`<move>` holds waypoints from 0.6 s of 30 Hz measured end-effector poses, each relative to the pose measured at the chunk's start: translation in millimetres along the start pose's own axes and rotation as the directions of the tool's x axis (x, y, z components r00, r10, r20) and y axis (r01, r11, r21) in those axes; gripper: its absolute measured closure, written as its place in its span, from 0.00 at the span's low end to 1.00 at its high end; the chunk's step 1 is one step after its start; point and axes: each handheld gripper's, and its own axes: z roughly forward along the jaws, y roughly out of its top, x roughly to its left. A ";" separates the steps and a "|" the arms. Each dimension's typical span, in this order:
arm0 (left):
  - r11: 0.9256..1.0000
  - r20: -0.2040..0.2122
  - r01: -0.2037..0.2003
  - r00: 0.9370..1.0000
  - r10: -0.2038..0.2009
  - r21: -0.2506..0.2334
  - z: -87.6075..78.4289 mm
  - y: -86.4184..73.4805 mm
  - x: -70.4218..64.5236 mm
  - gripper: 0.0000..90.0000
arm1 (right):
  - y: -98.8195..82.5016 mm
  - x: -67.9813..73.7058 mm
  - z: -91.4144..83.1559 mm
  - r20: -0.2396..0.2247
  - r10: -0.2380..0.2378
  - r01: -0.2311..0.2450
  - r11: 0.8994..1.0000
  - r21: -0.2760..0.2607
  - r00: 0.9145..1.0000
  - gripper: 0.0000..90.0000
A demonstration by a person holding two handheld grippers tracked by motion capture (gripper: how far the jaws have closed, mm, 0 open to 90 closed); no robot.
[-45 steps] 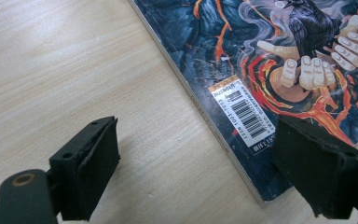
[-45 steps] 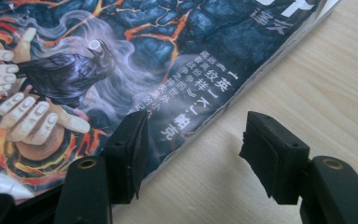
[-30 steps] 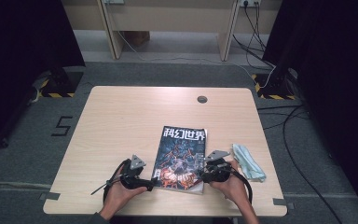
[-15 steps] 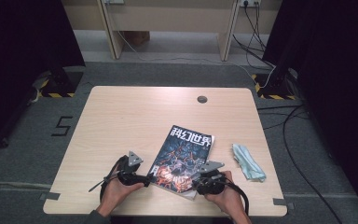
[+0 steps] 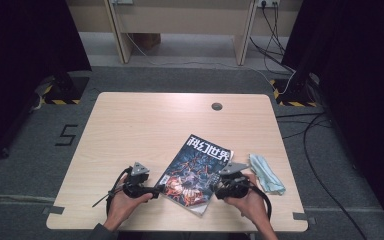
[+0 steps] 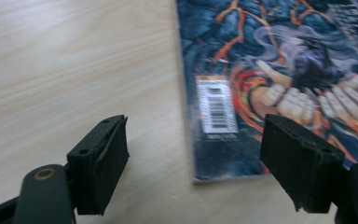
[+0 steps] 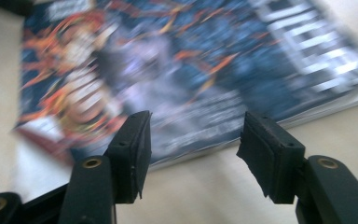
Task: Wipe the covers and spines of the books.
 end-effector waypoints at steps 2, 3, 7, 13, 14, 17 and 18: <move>1.000 0.012 -0.004 1.000 0.004 0.001 -0.8 -1.9 -6.0 0.25 | 4.3 -14.5 0.3 0.018 0.013 -0.012 1.000 -0.015 1.000 0.49; 1.000 0.018 -0.005 1.000 0.005 0.001 -0.8 -2.7 -9.3 0.25 | 6.4 -21.0 1.4 0.030 0.029 -0.029 0.999 -0.020 0.999 0.49; 1.000 0.012 -0.026 1.000 0.026 0.017 4.3 -3.8 -15.7 0.23 | 19.5 -45.8 10.3 0.101 0.030 -0.029 1.000 -0.010 0.994 0.48; 0.999 -0.003 -0.024 1.000 0.024 0.024 7.9 -3.3 -11.6 0.24 | 44.9 -74.9 32.6 0.128 0.083 -0.083 0.997 -0.013 0.988 0.43; 0.999 -0.005 -0.027 1.000 0.028 0.024 8.1 -3.2 -10.9 0.24 | 48.3 -78.3 37.4 0.130 0.076 -0.077 0.997 0.006 0.989 0.43; 0.999 -0.010 -0.030 1.000 0.030 0.024 8.9 -2.4 -8.3 0.24 | 55.6 -85.7 50.0 0.117 0.078 -0.084 0.996 0.042 0.990 0.41; 0.999 -0.013 -0.030 0.999 0.030 0.023 9.0 -2.1 -7.5 0.24 | 56.2 -88.4 54.3 0.103 0.079 -0.085 0.995 0.057 0.992 0.41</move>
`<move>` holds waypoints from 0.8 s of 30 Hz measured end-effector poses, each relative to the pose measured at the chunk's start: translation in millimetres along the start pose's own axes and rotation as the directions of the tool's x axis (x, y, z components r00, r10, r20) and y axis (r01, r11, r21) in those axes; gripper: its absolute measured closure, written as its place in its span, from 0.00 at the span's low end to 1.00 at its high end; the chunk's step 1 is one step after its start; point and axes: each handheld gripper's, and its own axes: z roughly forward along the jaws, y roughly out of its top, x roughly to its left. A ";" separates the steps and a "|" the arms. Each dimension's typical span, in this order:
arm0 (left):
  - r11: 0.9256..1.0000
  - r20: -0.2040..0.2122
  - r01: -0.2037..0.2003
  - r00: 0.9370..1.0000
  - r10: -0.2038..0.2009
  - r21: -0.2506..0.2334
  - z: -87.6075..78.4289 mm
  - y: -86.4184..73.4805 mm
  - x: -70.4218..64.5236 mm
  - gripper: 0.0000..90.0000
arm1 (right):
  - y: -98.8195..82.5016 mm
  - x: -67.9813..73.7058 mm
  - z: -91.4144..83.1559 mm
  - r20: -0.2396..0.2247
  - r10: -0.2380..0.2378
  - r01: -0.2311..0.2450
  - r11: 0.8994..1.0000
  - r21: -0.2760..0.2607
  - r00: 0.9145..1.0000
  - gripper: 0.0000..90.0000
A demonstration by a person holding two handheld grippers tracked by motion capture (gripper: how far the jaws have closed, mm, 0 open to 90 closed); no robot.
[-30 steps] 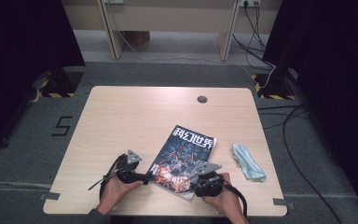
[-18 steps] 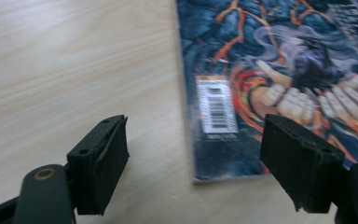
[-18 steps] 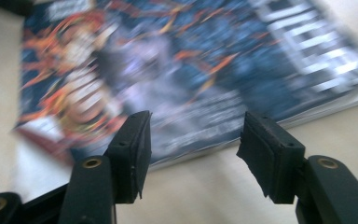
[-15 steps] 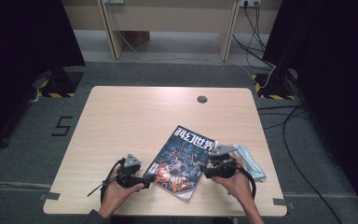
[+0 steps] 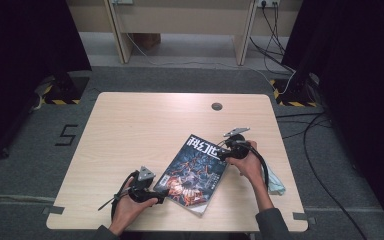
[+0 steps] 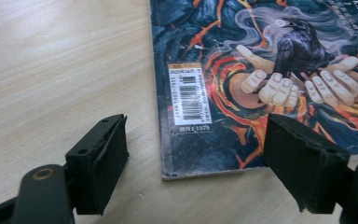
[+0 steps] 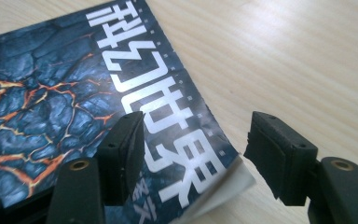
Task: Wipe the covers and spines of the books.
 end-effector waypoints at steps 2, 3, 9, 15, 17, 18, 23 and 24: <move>1.000 -0.003 0.002 1.000 -0.002 0.001 0.2 0.7 2.4 0.24 | -0.3 -2.8 7.9 -0.008 0.012 -0.011 0.999 0.037 1.000 0.41; 1.000 -0.006 0.004 1.000 -0.004 -0.001 0.3 0.8 3.8 0.24 | -1.4 -4.4 11.2 -0.009 0.009 -0.008 0.999 0.050 1.000 0.41; 1.000 -0.041 0.012 0.999 -0.013 -0.004 0.1 3.0 12.3 0.24 | -15.5 -2.6 6.4 -0.028 0.014 -0.013 0.999 0.051 1.000 0.40; 1.000 -0.086 0.020 0.996 -0.022 -0.015 0.9 6.0 19.7 0.24 | -40.7 10.1 -14.1 -0.015 0.015 -0.014 0.998 0.053 1.000 0.39; 1.000 -0.092 0.019 0.996 -0.020 -0.014 1.3 7.1 20.8 0.24 | -49.3 14.1 -20.2 -0.017 0.021 -0.020 0.998 0.051 1.000 0.39; 1.000 -0.097 0.020 0.995 -0.021 -0.015 1.8 7.9 21.0 0.24 | -52.8 15.4 -23.5 -0.023 0.019 -0.018 0.998 0.057 1.000 0.39; 0.999 -0.111 0.026 0.993 -0.028 -0.021 4.3 11.0 25.4 0.25 | -70.8 28.0 -38.1 -0.010 0.030 -0.030 0.998 0.060 0.999 0.39; 0.999 -0.111 0.032 0.993 -0.035 -0.025 4.6 11.3 26.0 0.25 | -73.0 29.0 -39.9 -0.012 0.029 -0.028 0.998 0.059 1.000 0.39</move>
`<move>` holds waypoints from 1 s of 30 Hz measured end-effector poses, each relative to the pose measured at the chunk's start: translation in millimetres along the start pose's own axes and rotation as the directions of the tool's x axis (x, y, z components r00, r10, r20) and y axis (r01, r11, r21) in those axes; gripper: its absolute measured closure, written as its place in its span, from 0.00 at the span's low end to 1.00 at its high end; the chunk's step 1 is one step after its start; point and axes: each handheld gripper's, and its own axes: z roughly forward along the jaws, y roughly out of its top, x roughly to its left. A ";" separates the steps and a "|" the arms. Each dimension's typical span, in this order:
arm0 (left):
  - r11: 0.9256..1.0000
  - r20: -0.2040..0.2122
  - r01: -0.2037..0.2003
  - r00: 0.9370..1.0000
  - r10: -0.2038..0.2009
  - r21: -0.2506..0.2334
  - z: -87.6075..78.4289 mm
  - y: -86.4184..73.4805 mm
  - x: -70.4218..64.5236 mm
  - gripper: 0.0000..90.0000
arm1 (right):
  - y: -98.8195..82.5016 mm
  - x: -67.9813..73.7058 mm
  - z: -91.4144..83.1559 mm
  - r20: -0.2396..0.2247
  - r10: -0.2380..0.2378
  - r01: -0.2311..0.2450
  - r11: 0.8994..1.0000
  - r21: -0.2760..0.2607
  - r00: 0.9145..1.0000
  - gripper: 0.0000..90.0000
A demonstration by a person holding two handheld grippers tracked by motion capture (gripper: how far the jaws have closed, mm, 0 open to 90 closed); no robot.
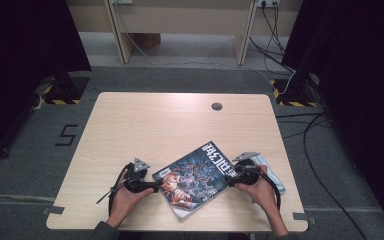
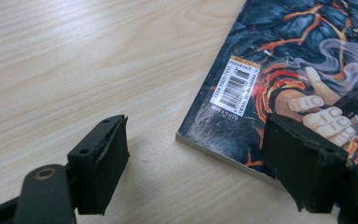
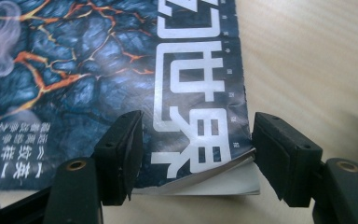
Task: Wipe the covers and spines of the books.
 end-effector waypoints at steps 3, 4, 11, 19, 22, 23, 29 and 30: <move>1.000 0.011 0.008 1.000 -0.008 -0.004 -1.3 0.4 -0.1 0.28 | -10.0 5.4 -6.6 -0.016 0.029 -0.029 1.000 0.011 0.999 0.39; 1.000 0.032 0.022 0.999 -0.022 0.004 -2.0 0.4 -0.4 0.27 | -13.0 8.1 -8.3 -0.019 0.043 -0.043 0.999 0.016 0.999 0.39; 0.998 0.110 0.065 0.992 -0.067 0.022 -3.0 -2.4 -11.1 0.25 | -20.2 13.1 -20.7 -0.052 0.050 -0.050 0.999 0.009 0.997 0.44; 0.998 0.105 0.058 0.993 -0.060 0.024 -0.5 -2.0 -15.4 0.23 | 4.7 -2.0 1.7 -0.043 0.040 -0.041 0.998 -0.036 0.998 0.41; 0.999 0.090 0.038 0.995 -0.040 0.021 0.8 -1.9 -17.1 0.23 | 9.0 -5.7 12.6 -0.054 0.039 -0.040 0.999 -0.023 0.998 0.39; 0.999 0.083 0.024 0.996 -0.026 0.023 1.3 -1.7 -17.2 0.23 | 10.1 -6.4 13.7 -0.065 0.053 -0.054 0.998 -0.027 0.997 0.40; 1.000 0.075 0.013 0.997 -0.015 0.022 3.7 0.3 -13.3 0.21 | 10.3 1.7 14.4 -0.083 0.020 -0.022 0.999 -0.025 0.996 0.39; 1.000 0.074 0.010 0.997 -0.011 0.024 3.8 0.5 -13.1 0.21 | 9.8 3.2 14.1 -0.084 0.029 -0.031 0.999 -0.021 0.996 0.39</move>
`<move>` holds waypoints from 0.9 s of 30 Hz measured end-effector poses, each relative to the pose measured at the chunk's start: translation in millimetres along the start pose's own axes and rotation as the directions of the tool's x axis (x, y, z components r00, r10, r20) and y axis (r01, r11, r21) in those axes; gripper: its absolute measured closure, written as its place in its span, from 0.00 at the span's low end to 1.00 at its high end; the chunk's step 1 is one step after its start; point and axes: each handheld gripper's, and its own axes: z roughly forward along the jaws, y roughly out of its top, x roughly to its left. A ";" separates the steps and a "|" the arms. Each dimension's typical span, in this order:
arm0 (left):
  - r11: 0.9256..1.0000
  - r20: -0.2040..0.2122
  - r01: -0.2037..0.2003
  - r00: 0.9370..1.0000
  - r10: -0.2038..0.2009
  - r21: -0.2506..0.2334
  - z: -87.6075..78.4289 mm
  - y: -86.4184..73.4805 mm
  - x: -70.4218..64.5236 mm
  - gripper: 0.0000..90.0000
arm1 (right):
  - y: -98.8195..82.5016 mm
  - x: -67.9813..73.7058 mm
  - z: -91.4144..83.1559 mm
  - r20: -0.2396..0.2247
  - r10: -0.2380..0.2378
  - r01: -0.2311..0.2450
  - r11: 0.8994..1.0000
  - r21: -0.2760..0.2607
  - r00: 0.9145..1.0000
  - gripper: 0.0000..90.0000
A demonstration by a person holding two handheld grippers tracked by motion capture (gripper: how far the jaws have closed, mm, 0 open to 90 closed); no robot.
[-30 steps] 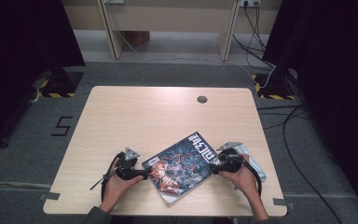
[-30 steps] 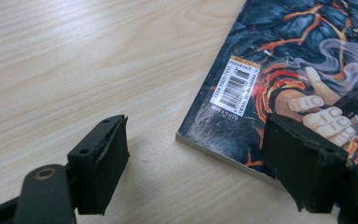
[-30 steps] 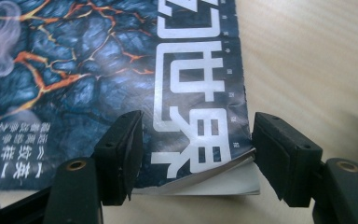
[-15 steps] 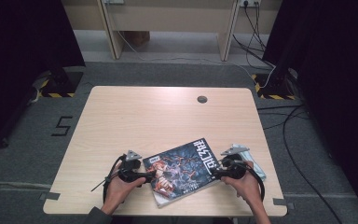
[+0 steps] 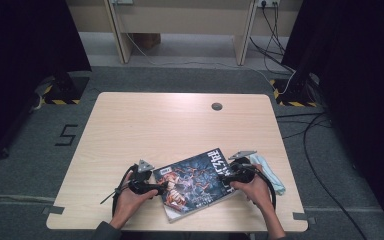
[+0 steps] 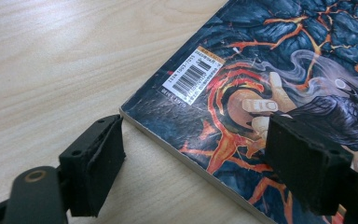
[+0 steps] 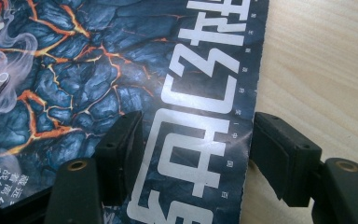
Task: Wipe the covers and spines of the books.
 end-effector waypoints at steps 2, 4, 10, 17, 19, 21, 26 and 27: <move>1.000 -0.003 0.001 1.000 -0.001 -0.001 0.0 -0.1 -0.1 0.21 | -1.5 0.4 -0.2 -0.004 0.013 -0.013 1.000 -0.001 1.000 0.39; 1.000 -0.002 0.000 1.000 0.000 -0.003 0.5 0.1 -0.1 0.21 | -2.7 0.7 -0.6 -0.006 0.017 -0.017 1.000 -0.004 1.000 0.39; 1.000 -0.001 -0.002 1.000 0.002 -0.006 1.6 1.1 -1.3 0.22 | -7.1 5.0 -3.5 -0.001 0.029 -0.029 1.000 0.002 1.000 0.38; 1.000 -0.009 -0.006 1.000 0.006 -0.009 8.8 9.1 1.1 0.23 | -22.6 21.7 -17.2 0.022 0.026 -0.027 0.999 0.045 0.999 0.36; 1.000 -0.020 -0.013 1.000 0.013 -0.009 11.1 12.4 2.3 0.22 | -28.1 26.8 -21.1 0.025 0.026 -0.028 0.998 0.050 0.999 0.35; 1.000 -0.032 -0.018 0.999 0.018 -0.008 13.9 16.5 3.5 0.22 | -33.6 32.7 -25.4 0.023 0.012 -0.013 0.998 0.060 1.000 0.35; 1.000 -0.053 -0.026 0.998 0.026 -0.012 20.3 25.1 4.6 0.25 | -46.9 45.4 -34.8 -0.012 0.001 0.000 0.996 0.086 1.000 0.34; 1.000 -0.050 -0.025 0.998 0.025 -0.011 20.4 25.7 4.7 0.25 | -48.9 45.4 -36.0 -0.019 -0.013 0.014 0.996 0.084 1.000 0.35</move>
